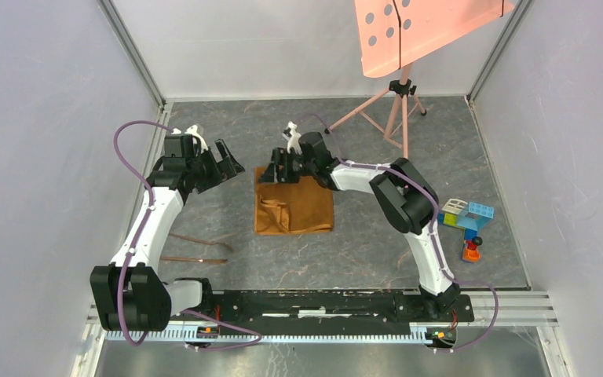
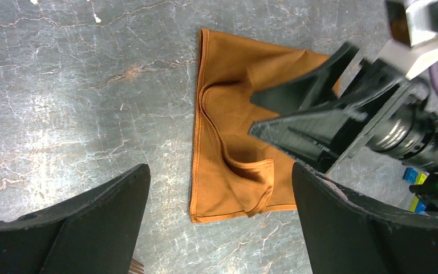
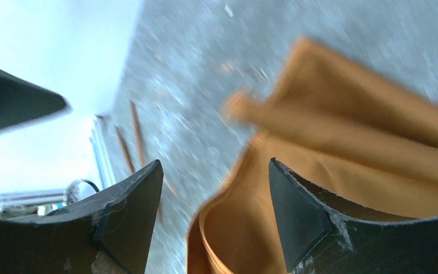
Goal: Fold the napkin into a case and place the utensils inside
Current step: Smooth out the square-folded napkin at the center of the board.
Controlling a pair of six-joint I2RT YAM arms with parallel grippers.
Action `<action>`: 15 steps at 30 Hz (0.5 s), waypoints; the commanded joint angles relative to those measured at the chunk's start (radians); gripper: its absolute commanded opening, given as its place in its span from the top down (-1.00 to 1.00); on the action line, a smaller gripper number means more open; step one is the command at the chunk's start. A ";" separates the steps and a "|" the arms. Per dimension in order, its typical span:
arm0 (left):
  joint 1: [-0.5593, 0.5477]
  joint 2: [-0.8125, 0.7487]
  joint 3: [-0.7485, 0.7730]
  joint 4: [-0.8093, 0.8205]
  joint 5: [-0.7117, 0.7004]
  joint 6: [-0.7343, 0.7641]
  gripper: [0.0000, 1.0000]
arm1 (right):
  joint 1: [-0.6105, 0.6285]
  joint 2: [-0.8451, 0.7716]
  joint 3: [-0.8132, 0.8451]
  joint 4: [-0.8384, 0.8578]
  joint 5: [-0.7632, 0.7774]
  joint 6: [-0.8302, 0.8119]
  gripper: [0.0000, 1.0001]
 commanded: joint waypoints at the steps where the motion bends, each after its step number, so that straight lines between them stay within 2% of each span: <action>1: 0.006 -0.031 -0.007 0.040 -0.015 0.007 -1.00 | 0.007 0.052 0.219 0.147 0.008 0.102 -0.52; 3: 0.006 -0.029 -0.009 0.042 -0.016 0.009 -1.00 | 0.004 0.071 0.268 0.104 0.008 0.099 -0.55; 5: 0.006 -0.027 -0.009 0.039 -0.022 0.012 -1.00 | 0.001 0.036 0.227 0.098 0.002 0.081 -0.57; 11: -0.001 0.004 -0.016 0.053 0.042 0.014 -1.00 | -0.008 -0.233 -0.041 -0.141 0.029 -0.195 -0.55; 15: -0.071 0.081 0.002 0.030 0.071 0.006 -0.97 | -0.012 -0.403 -0.228 -0.308 0.054 -0.371 -0.43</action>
